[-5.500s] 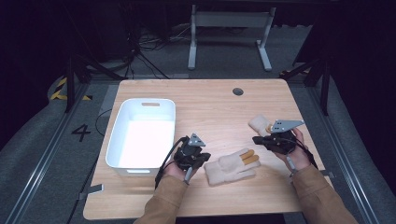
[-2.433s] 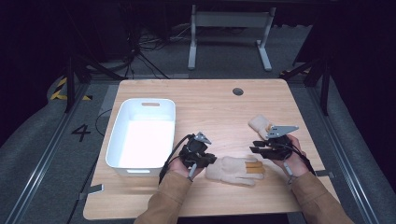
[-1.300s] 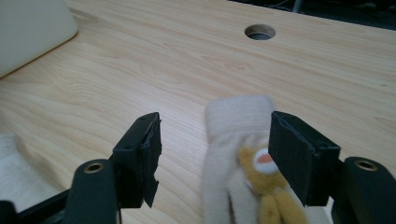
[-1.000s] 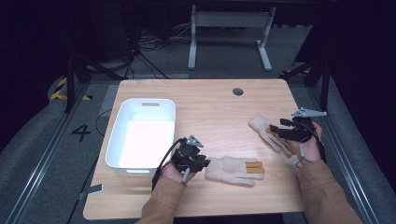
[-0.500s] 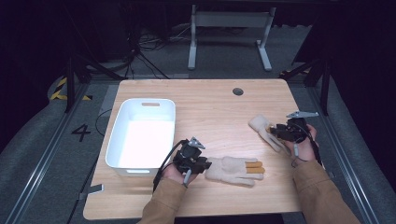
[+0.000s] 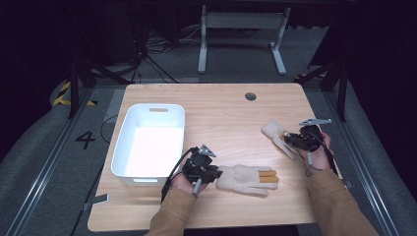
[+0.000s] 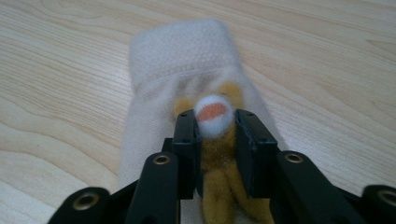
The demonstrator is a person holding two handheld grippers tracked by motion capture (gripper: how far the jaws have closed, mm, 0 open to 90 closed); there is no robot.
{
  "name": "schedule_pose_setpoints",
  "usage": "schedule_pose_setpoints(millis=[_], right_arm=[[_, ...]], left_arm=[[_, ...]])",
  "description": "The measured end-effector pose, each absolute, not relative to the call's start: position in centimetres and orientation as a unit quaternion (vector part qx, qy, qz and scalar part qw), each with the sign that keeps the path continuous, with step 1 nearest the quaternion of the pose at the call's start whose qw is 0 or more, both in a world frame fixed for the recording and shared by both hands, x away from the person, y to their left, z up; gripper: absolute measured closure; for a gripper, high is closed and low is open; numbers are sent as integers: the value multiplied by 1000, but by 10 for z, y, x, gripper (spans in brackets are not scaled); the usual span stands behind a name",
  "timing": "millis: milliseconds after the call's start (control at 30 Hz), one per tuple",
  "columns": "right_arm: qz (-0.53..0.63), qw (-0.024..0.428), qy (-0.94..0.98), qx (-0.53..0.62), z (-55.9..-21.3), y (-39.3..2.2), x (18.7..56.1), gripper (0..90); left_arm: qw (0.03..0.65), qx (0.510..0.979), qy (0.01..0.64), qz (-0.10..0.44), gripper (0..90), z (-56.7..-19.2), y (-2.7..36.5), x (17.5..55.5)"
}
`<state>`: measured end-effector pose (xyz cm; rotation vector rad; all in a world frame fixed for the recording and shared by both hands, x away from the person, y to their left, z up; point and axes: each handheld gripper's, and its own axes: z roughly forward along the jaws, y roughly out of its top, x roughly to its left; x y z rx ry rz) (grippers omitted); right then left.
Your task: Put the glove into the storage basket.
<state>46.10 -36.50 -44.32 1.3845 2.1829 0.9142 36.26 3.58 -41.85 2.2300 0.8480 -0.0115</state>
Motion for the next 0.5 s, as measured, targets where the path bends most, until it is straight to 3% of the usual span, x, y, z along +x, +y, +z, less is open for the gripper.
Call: schedule_pose_setpoints(millis=[500], right_arm=[[343,210,792,458,-427,-367,455,743]], left_arm=[[375,867,329,-5,723,-415,36,363]])
